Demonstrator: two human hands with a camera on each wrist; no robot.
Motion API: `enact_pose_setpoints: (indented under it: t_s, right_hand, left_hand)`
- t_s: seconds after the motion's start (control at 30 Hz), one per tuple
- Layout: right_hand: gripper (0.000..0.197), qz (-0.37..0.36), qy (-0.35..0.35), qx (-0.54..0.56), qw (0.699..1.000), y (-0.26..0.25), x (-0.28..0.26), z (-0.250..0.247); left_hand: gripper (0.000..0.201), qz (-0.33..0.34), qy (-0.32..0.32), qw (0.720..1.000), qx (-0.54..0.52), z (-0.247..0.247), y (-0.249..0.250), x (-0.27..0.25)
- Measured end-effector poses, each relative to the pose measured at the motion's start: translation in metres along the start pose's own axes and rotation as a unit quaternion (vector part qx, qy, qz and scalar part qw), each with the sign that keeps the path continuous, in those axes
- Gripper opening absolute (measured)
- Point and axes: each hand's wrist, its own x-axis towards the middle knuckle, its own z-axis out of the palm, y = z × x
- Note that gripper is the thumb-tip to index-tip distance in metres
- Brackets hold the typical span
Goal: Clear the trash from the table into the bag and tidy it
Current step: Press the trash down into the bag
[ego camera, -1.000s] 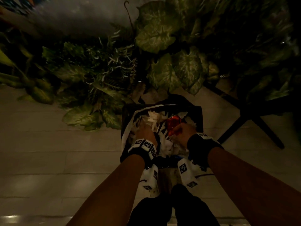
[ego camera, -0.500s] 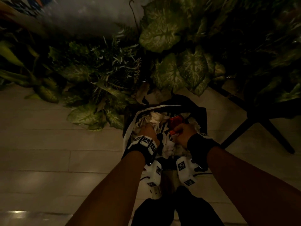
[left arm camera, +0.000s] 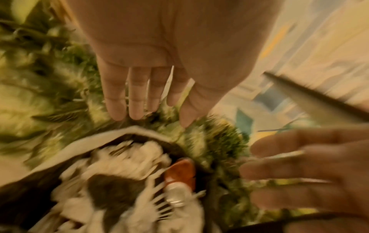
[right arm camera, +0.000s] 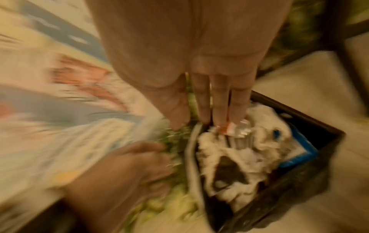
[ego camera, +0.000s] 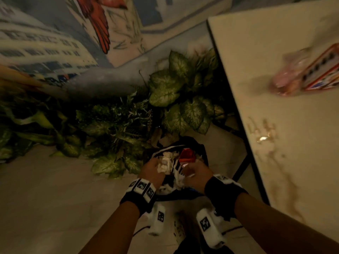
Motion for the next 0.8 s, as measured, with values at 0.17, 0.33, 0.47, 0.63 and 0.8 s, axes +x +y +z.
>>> enact_pose_setpoints:
  t_s: [0.17,0.33,0.47,0.63,0.8]
  right_hand:
    - [0.027,-0.099,-0.058,-0.128,0.985,-0.018,-0.093,-0.058]
    - [0.031,-0.117,-0.022,-0.203,0.972,0.023,-0.163,-0.147]
    - [0.031,-0.101,0.045,-0.225,0.968,0.087,-0.214,-0.229]
    - [0.028,-0.050,0.102,-0.250,0.962,0.172,-0.268,-0.326]
    - [0.028,0.003,0.134,-0.268,0.954,0.230,-0.305,-0.406]
  left_hand:
    - [0.028,0.051,0.005,0.999,0.014,-0.016,0.035,-0.051]
    - [0.019,0.094,0.009,0.995,0.017,-0.019,0.086,-0.089]
    - [0.022,0.133,0.055,0.989,0.018,-0.001,0.150,-0.123]
    - [0.018,0.167,0.077,0.983,0.013,0.048,0.232,-0.159]
    - [0.014,0.205,0.065,0.976,0.023,0.102,0.303,-0.178]
